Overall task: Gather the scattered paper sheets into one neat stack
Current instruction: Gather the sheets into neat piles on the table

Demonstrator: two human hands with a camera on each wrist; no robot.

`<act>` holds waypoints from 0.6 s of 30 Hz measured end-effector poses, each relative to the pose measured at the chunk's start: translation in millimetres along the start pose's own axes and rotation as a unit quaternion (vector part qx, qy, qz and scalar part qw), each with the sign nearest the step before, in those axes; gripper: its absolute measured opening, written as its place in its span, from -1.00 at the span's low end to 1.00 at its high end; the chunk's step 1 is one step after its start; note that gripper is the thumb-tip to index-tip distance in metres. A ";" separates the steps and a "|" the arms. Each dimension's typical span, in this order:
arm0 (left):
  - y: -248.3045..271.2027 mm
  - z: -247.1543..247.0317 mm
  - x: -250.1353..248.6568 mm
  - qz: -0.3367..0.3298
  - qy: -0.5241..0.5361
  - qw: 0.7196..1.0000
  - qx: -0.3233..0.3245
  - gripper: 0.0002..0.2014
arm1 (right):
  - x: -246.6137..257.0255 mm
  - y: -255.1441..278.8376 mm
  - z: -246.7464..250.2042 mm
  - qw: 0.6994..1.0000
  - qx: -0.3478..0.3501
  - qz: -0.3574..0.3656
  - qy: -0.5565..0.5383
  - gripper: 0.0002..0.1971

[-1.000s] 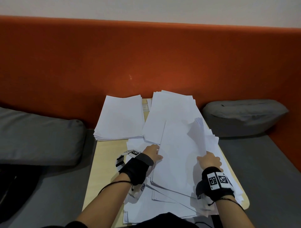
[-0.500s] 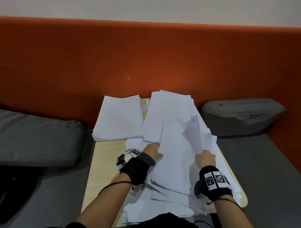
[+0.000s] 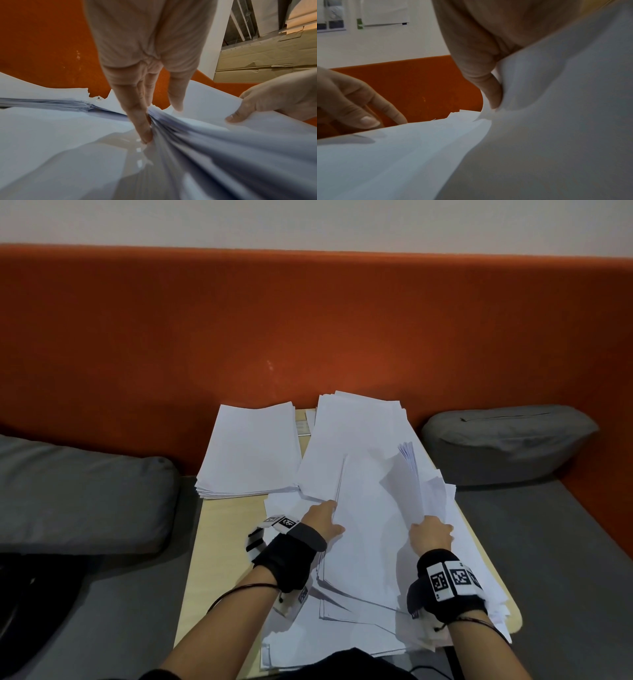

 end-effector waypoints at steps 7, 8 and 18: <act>0.5 -1.1 0.5 -0.003 0.006 1.000 0.001 -0.42 | 4.1 3.4 -2.2 1.000 0.000 -0.006 0.025 -0.68; 0.4 -1.5 1.0 -0.003 0.008 1.000 0.002 -0.41 | 4.3 4.2 -1.8 1.000 -0.001 -0.004 0.021 -0.68; -5.1 -8.9 11.3 0.000 0.036 0.999 0.011 -0.36 | 13.1 23.5 18.9 0.993 -0.012 0.109 -0.047 -0.71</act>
Point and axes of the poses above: each hand's wrist, its own y-axis away from the middle knuckle, its own z-axis out of the back of the hand, x = y × z, the point moved 9 cm from there along -y, towards the middle knuckle, and after that the axes turned 9 degrees about x, right-handed, at the moved point
